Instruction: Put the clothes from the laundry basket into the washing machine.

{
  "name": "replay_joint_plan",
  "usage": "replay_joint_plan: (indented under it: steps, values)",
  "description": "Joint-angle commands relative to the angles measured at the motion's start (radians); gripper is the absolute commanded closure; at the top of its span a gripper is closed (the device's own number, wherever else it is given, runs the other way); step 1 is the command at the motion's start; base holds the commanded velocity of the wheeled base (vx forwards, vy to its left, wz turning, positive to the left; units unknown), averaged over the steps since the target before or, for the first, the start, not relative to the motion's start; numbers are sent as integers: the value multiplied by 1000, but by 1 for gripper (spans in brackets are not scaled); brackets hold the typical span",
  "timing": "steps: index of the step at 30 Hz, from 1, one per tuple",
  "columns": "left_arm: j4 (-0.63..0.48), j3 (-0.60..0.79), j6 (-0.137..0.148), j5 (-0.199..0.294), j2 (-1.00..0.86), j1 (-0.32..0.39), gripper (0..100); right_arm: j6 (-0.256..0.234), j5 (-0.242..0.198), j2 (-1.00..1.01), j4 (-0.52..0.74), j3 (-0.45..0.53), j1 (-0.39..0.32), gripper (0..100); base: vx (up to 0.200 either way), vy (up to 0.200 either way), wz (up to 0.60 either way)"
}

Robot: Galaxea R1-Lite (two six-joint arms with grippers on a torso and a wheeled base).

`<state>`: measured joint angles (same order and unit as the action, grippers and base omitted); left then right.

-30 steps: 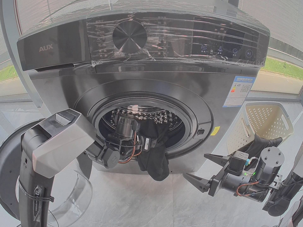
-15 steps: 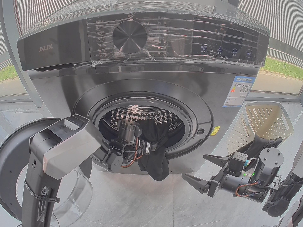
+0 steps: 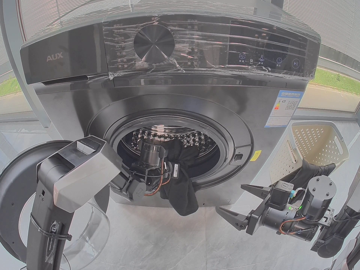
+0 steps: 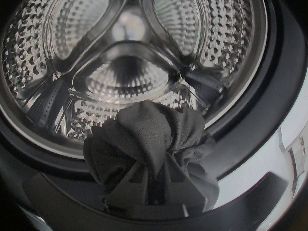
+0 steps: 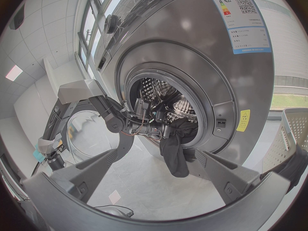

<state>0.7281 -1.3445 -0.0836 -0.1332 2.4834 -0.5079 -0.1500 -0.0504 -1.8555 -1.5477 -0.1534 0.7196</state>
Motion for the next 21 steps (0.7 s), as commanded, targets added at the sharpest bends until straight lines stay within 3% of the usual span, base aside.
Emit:
replay_joint_plan:
  steps: [1,8,15,16,21]
  values:
    - [45,-73,-28,-3,3,-6,100,0,0,-5,0,-2,1,0,0,0,0]
    - [83,-226,-54,-42,34,2,100,-2,-2,-4,0,0,1,0,0,0,0]
    - [114,-219,-53,-42,37,2,100,-2,-2,-4,0,0,1,0,0,0,0]
    - [117,-216,-54,-42,37,2,0,-2,-2,-4,0,0,1,0,0,0,0]
    - [129,-171,-54,-39,26,0,0,-3,-2,-4,0,0,0,0,0,0,0]
